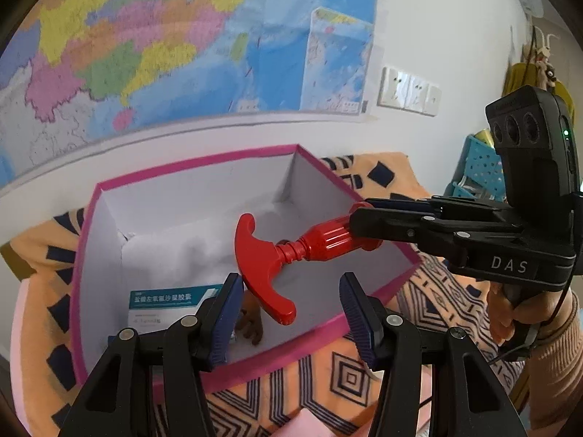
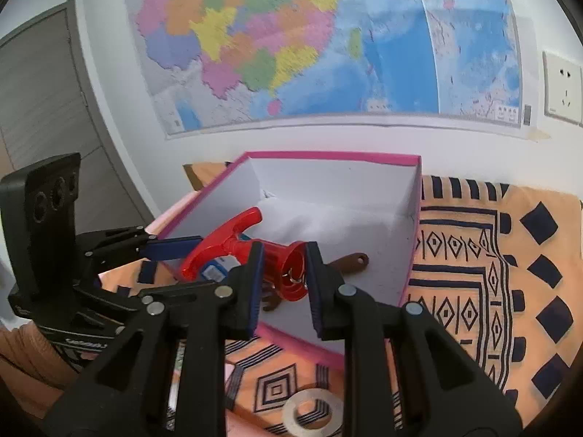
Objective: Organize rigid objects
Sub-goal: 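Carry the red T-handle tool over the magenta box and release it inside, then move the right gripper back to the pink lotion tube on the bedspread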
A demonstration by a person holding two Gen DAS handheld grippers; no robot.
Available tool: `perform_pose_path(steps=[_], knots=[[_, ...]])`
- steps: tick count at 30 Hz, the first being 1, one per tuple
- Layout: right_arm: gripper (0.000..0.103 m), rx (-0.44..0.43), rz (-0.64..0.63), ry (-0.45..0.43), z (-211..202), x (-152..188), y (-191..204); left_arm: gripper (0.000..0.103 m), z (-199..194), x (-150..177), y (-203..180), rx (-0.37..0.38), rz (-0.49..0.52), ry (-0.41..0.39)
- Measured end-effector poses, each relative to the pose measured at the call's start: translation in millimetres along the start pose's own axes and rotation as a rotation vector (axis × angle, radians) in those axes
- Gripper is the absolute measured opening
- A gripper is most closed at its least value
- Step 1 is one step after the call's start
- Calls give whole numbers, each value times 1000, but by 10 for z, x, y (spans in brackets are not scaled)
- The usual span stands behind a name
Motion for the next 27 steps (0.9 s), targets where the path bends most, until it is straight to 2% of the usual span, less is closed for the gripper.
perform_pose_path(steps=[5, 6, 9, 13, 19, 25, 27], knots=[[25, 28, 43, 44, 172, 75, -205, 55, 203, 47, 10, -8, 4, 47], [25, 43, 51, 56, 202, 101, -249, 55, 236, 60, 26, -33, 4, 55], [26, 98, 73, 65, 193, 154, -345, 55, 187, 86, 9, -36, 13, 39], [26, 75, 65, 19, -21, 168, -243, 55, 10, 119, 6, -28, 27, -3], [30, 26, 54, -20, -299, 239, -50, 55, -252, 204, 45, 2, -4, -36], [32, -15, 84, -25, -451, 422, 70, 56, -457, 358, 93, 22, -40, -43], [36, -31, 105, -27, -496, 492, 80, 56, -489, 436, 93, 32, -53, -32]])
Point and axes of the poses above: each gripper's, at about its wrist camera, not at the fingertips, and z roughly the way its jaws point, y to its left, x to its underside, the point moved 9 cm from there along z, roughly the way its jaws point, and after that the axes turned 12 degrees about -x, right-handed, at the moved point
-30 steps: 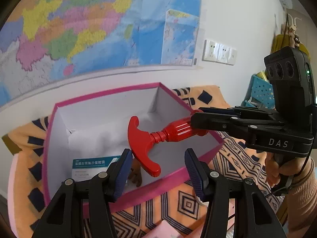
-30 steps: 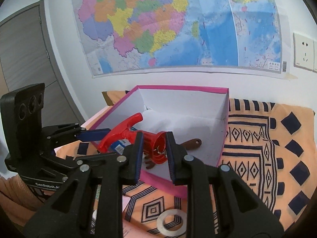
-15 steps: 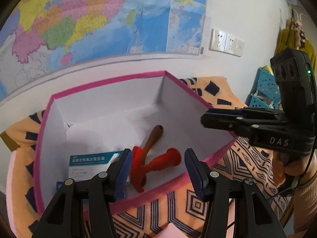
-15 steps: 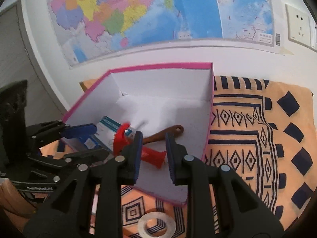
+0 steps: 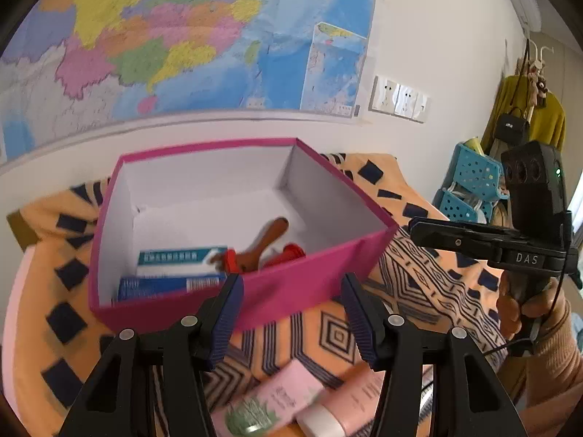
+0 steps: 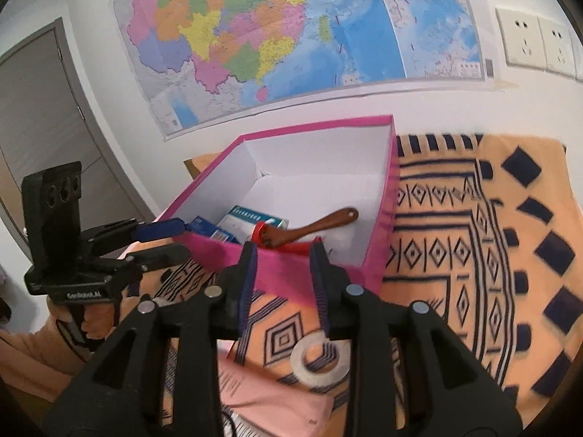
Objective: Organize rigid objects
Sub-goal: 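Move the right gripper back to the pink lotion tube on the bedspread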
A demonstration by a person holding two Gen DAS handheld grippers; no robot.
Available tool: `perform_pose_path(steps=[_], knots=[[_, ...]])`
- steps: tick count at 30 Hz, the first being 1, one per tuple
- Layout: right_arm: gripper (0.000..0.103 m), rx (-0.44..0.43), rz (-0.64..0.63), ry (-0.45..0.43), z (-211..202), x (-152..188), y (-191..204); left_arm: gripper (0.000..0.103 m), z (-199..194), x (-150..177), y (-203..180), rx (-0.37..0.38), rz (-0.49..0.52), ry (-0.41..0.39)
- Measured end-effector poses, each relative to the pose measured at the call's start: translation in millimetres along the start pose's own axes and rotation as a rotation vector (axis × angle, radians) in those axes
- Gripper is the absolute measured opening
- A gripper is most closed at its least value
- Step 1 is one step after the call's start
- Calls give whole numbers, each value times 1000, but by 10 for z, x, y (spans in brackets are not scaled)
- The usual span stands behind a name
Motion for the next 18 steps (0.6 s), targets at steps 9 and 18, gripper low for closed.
perform_pose_path(steps=[9, 18], knots=[[38, -15, 103, 58, -84, 496, -57, 56, -31, 435, -55, 31, -36, 77], [44, 29, 195, 139, -99, 1023, -182, 56, -45, 804, -133, 56, -64, 149]])
Point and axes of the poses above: each gripper's, at about its wrist camera, not at the fingertips, and z roughly the way its jaws point, y to its left, x to its underside, the point moved 9 cm from there along z, roughly the way its jaws point, and after that the axes turned 12 degrees about -x, right-handed, at the moved point
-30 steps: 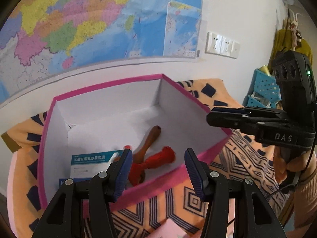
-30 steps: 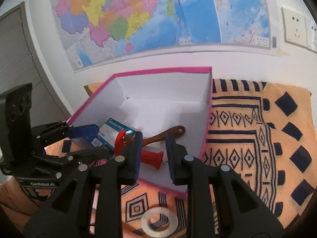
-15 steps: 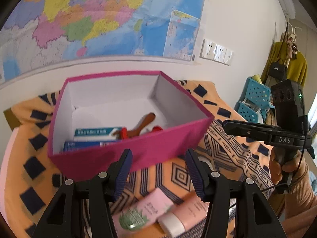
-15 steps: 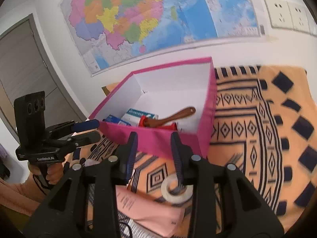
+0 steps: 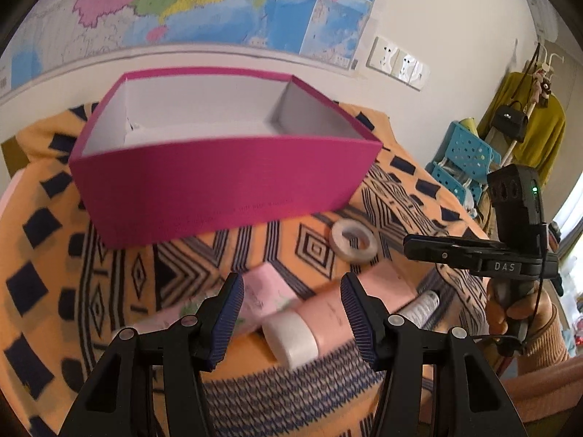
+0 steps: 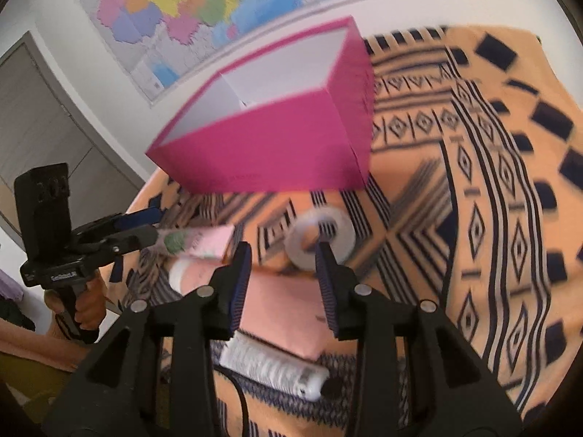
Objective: Organize rigid objects
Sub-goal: 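Move the right gripper back to the pink lotion tube on the bedspread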
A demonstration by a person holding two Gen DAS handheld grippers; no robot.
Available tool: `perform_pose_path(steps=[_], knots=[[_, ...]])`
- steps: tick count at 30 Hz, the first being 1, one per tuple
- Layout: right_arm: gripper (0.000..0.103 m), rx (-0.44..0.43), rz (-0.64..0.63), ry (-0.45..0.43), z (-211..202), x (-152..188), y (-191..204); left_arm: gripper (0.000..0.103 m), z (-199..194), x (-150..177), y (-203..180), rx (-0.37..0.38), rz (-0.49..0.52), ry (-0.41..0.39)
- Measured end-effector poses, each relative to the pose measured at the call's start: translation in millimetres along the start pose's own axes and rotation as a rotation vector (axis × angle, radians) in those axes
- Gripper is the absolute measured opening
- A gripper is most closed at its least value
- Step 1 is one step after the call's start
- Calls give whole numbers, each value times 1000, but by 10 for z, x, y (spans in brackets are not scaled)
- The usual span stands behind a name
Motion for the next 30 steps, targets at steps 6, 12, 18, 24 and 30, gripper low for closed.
perform_pose_path(steps=[6, 12, 18, 24, 30], knots=[[49, 32, 49, 34, 5, 231, -132, 56, 10, 165, -26, 1, 6, 40], [49, 26, 74, 41, 24, 340, -140, 56, 34, 268, -40, 18, 0, 73], [49, 28, 74, 42, 72, 348, -146, 56, 53, 352, -65, 40, -8, 101], [51, 4, 78, 41, 109, 350, -104, 56, 75, 363, -138, 65, -2, 113], [51, -3, 88, 36, 109, 347, -108, 56, 97, 372, -187, 67, 4, 118]])
Point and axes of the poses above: each gripper's, at about its wrist camera, not at the fingertips, and z roughly the way its jaws point, y to its left, x to its underside, the point moved 9 cm from there along z, roughly the way its jaws point, and after that the axes turned 12 degrees about -x, right-handed, at the moved point
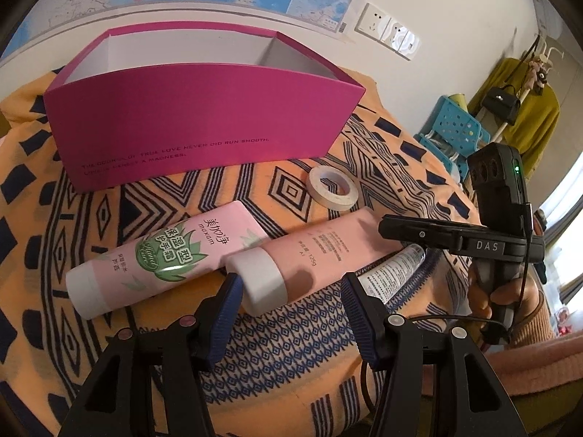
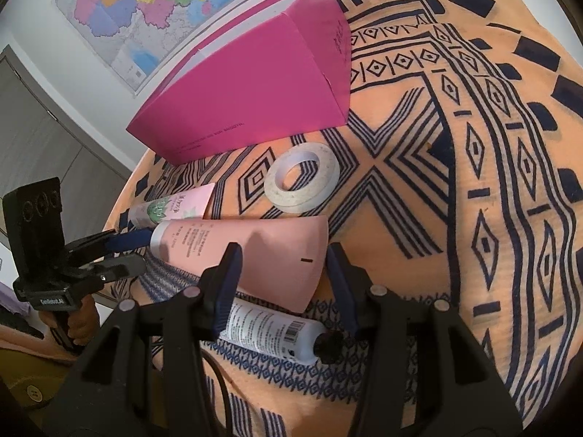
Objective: Organize rigid objects
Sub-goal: 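Move the right gripper back to the pink lotion tube on the bedspread, then close the right gripper on the pink lotion tube and lift it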
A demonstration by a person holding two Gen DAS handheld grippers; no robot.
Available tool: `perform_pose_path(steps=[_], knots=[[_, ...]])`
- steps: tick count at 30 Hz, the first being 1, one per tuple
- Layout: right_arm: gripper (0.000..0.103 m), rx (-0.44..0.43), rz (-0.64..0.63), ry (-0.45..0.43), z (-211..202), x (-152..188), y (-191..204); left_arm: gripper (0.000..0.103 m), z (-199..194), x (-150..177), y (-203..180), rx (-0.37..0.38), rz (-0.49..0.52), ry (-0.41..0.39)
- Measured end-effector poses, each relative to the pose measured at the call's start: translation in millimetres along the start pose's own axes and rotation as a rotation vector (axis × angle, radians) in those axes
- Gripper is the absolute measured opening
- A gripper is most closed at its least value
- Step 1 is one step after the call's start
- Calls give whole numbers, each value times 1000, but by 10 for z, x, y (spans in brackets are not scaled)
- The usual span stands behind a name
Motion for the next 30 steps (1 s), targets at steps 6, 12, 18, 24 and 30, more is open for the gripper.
perform_pose_path(steps=[6, 12, 18, 24, 30], knots=[[51, 1, 3, -4, 5, -7, -1, 57, 8, 5, -1, 6, -1, 1], [54, 9, -8, -6, 15, 1, 27, 59, 10, 2, -3, 2, -8, -1], [54, 16, -29, -16, -15, -23, 64, 59, 11, -9, -10, 7, -19, -5], [54, 26, -55, -32, -70, -68, 120, 59, -68, -38, -20, 12, -29, -28], [54, 40, -85, -48, -119, -109, 204, 59, -167, -99, -28, 16, -35, -61]])
Point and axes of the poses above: each gripper's, at about its wrist camera, not at the fingertips, and z roughly the way its jaws point, y to its left, x to its underside, the point moved 9 cm from there along z, roughly the way its jaws point, and after that the axes turned 12 degrees about -x, right-handed, at the moved point
